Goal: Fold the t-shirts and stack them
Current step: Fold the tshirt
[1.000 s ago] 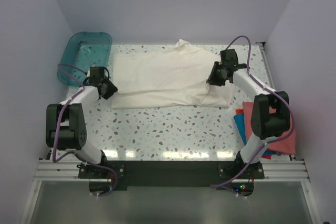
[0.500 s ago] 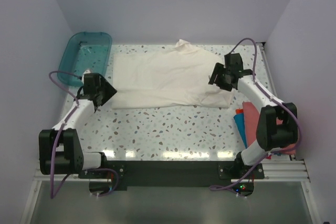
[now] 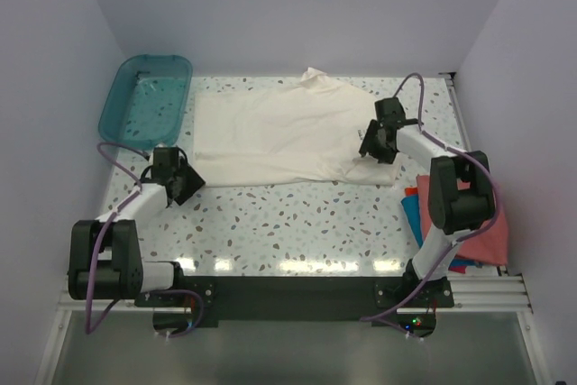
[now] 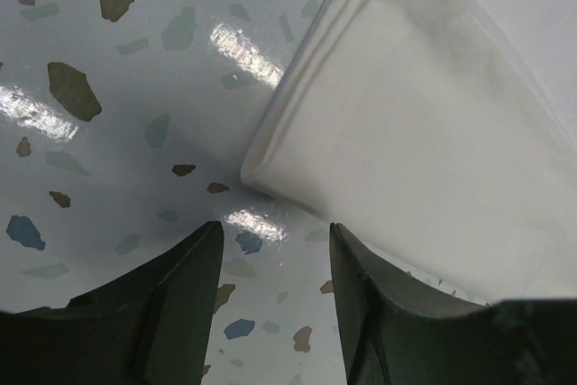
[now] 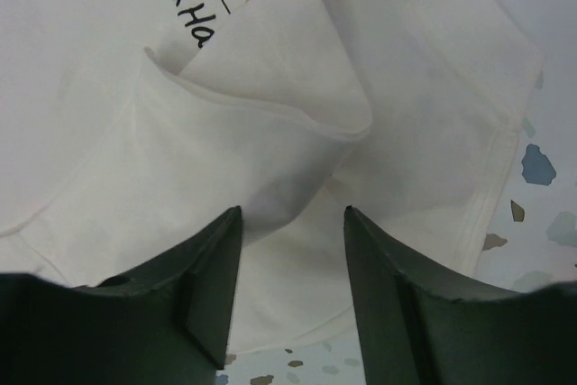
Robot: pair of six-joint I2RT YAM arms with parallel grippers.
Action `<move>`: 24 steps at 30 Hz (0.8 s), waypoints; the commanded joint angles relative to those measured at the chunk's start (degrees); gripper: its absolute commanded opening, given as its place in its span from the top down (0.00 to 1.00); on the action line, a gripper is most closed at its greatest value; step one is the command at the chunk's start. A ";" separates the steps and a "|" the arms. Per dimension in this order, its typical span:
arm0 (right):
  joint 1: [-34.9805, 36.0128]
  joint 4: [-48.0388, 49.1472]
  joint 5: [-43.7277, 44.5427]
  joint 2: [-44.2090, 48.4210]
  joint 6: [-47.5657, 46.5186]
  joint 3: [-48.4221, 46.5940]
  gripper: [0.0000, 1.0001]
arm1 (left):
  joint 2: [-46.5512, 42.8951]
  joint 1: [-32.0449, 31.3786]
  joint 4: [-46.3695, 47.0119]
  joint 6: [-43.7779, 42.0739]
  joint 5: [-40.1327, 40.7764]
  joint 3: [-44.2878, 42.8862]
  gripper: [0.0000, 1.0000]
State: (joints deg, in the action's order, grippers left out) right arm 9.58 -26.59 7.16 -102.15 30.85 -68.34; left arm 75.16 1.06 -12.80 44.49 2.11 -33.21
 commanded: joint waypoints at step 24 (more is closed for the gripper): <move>3.68 8.39 -1.88 -1.30 -9.31 -14.63 1.00 | 2.89 -0.09 2.08 1.74 4.22 0.16 0.53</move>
State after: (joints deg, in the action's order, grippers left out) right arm 11.14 -23.24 6.37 -107.15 25.32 -80.09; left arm 77.41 1.06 -11.00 45.91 4.58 -33.19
